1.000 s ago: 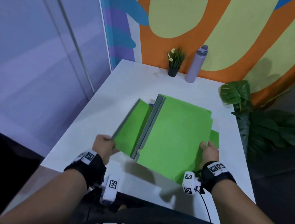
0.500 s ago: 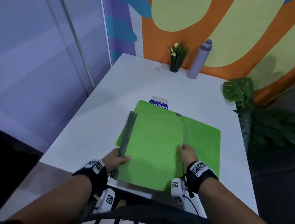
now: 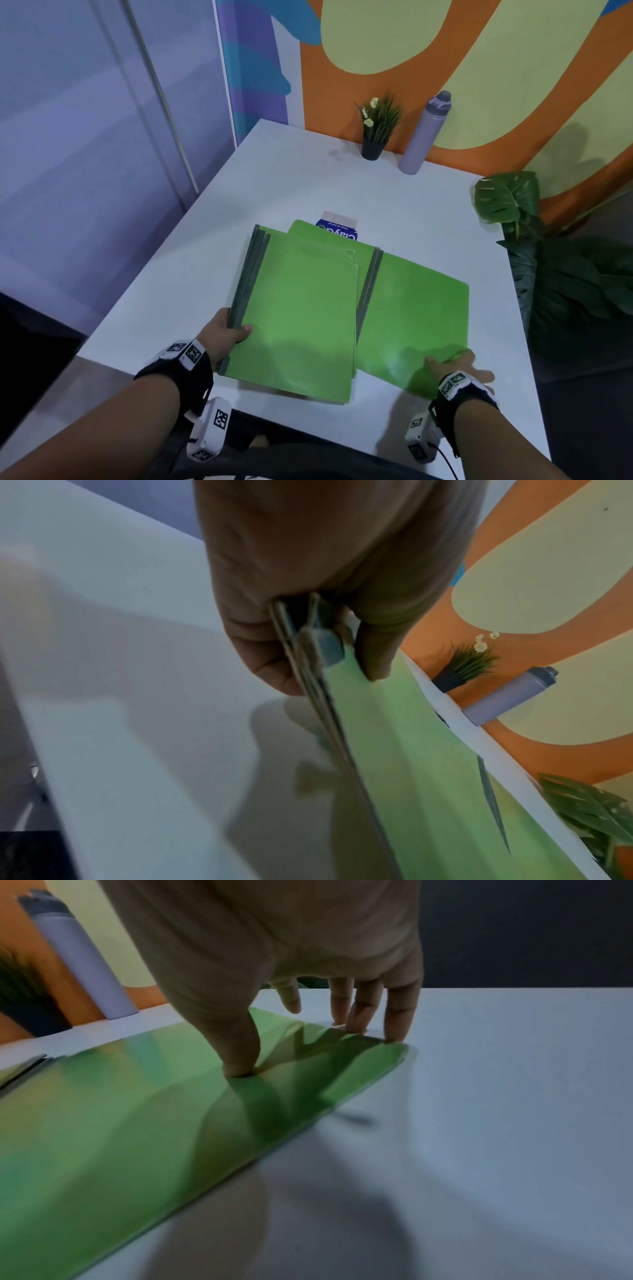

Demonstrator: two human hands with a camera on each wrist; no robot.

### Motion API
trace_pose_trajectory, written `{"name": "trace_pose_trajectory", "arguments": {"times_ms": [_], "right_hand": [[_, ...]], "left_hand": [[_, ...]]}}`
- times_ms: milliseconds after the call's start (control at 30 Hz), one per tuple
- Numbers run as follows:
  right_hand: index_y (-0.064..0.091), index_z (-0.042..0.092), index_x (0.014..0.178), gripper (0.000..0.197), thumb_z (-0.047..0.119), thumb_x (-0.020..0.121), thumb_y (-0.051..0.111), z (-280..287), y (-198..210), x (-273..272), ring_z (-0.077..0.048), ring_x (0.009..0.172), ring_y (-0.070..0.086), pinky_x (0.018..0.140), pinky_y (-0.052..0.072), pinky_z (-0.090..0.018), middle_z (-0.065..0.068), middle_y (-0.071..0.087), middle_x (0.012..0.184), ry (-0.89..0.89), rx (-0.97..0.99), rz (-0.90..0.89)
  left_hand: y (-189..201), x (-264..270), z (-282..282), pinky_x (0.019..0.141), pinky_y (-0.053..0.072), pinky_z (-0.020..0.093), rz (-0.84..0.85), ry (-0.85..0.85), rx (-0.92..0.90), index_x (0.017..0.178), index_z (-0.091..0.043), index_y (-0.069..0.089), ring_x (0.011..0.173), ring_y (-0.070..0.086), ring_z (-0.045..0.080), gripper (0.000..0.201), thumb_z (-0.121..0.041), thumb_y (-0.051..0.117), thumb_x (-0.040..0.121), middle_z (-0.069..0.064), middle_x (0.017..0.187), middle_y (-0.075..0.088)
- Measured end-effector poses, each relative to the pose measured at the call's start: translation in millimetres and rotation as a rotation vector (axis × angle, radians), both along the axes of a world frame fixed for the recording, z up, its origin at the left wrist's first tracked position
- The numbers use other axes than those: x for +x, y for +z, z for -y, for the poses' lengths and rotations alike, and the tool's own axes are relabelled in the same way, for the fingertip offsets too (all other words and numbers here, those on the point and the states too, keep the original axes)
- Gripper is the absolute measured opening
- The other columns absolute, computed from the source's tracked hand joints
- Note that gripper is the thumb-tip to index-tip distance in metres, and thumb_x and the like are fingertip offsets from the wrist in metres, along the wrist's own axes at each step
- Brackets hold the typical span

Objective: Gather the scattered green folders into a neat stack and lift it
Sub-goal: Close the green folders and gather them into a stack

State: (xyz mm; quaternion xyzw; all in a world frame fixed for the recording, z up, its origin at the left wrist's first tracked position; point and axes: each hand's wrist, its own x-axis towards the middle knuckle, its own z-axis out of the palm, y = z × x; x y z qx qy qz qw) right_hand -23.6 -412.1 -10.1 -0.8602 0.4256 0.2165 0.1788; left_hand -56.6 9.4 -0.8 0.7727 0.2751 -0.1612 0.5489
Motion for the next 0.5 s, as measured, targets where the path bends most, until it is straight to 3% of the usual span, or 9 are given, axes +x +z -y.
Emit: {"name": "trace_pose_trajectory", "arguments": {"times_ms": [100, 167, 267, 367, 500], "right_hand": [[0.024, 0.015, 0.134, 0.09, 0.055, 0.068, 0.071, 2.8, -7.1, 4.4, -0.045, 0.117, 0.048, 0.092, 0.043, -0.052, -0.024, 0.041, 0.131, -0.001, 0.066, -0.02], [0.035, 0.006, 0.126, 0.074, 0.036, 0.069, 0.073, 3.5, -11.4, 10.1, -0.041, 0.107, 0.056, 0.092, 0.047, -0.049, -0.024, 0.053, 0.12, -0.057, 0.149, 0.067], [0.047, 0.002, 0.12, 0.043, 0.014, 0.08, 0.059, -10.9, 0.8, 19.8, -0.033, 0.087, 0.057, 0.083, 0.049, -0.038, -0.023, 0.062, 0.108, -0.096, 0.253, 0.301], [0.043, 0.011, 0.128, 0.037, 0.01, 0.092, 0.048, -36.5, 29.4, 34.4, -0.028, 0.084, 0.052, 0.075, 0.042, -0.033, -0.015, 0.057, 0.101, -0.057, 0.36, 0.569], [0.052, 0.024, 0.122, 0.032, 0.011, 0.093, 0.046, -64.9, 80.7, 57.9, -0.03, 0.086, 0.06, 0.079, 0.052, -0.038, -0.013, 0.064, 0.1, 0.143, 0.402, 0.865]], "left_hand": [[-5.6, -1.3, 2.0, 0.073, 0.043, 0.035, -0.006, 0.017, 0.016, 0.116, -0.01, 0.045, 0.083, 0.052, 0.025, 0.034, -0.02, 0.064, 0.089, 0.008, 0.09, 0.054], [-6.6, -0.8, 1.9, 0.074, 0.044, 0.036, -0.004, 0.062, 0.008, 0.116, -0.011, 0.045, 0.084, 0.052, 0.025, 0.034, -0.02, 0.064, 0.09, 0.008, 0.091, 0.054], [-2.8, 0.9, -2.7, 0.083, 0.05, 0.045, 0.02, 0.153, 0.0, 0.119, -0.01, 0.047, 0.09, 0.055, 0.031, 0.036, -0.02, 0.064, 0.089, 0.01, 0.094, 0.056], [6.1, 5.4, -7.8, 0.089, 0.049, 0.048, 0.084, 0.234, 0.055, 0.119, -0.014, 0.049, 0.095, 0.056, 0.033, 0.035, -0.02, 0.064, 0.088, 0.009, 0.095, 0.058], [33.1, 17.5, -12.3, 0.08, 0.049, 0.042, 0.228, 0.412, 0.18, 0.116, -0.013, 0.053, 0.088, 0.057, 0.033, 0.029, -0.015, 0.061, 0.088, 0.014, 0.094, 0.06]]}}
